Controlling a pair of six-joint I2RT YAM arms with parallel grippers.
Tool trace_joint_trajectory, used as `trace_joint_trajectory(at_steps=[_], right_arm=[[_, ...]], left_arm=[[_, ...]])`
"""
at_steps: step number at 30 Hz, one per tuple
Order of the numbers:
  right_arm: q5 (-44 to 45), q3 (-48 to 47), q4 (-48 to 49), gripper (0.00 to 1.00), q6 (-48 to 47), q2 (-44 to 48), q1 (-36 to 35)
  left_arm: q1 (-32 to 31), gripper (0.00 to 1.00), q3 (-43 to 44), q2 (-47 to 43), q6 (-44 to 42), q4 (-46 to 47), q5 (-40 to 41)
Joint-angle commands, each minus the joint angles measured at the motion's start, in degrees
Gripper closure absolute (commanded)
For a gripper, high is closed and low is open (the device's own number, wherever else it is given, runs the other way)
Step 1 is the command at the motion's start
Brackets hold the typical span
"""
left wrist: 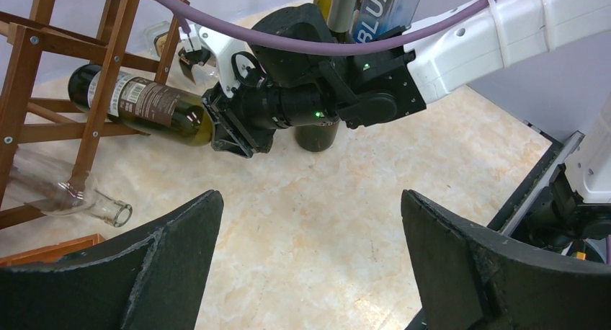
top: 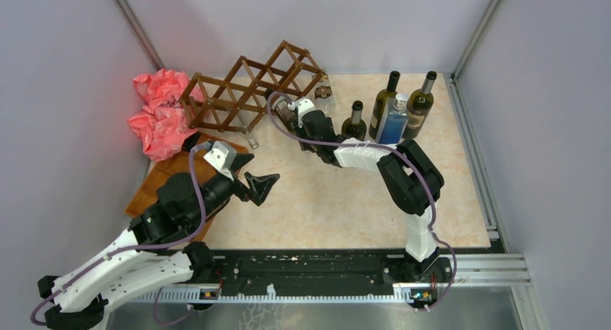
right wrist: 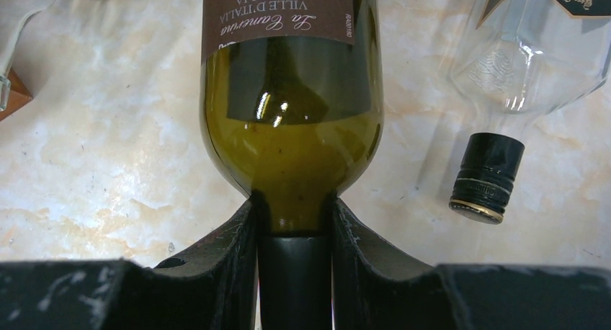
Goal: Put the wine bottle on the wine rack
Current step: Place the wine bottle in the wine rack.
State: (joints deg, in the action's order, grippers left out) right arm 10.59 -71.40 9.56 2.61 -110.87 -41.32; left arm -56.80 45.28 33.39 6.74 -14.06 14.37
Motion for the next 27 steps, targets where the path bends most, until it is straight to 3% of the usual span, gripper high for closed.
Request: trace_joint_trajectory(at_steps=[1, 27], right_arm=[[-1.27, -6.17, 11.37, 1.00, 0.28, 0.97, -0.12], [0.70, -14.49, 7.72, 1.00, 4.09, -5.04, -0.16]], left_arm=[[0.14, 0.01, 1.83, 0.01, -0.45, 1.23, 0.31], [0.16, 0.01, 2.56, 0.95, 0.83, 1.24, 1.20]])
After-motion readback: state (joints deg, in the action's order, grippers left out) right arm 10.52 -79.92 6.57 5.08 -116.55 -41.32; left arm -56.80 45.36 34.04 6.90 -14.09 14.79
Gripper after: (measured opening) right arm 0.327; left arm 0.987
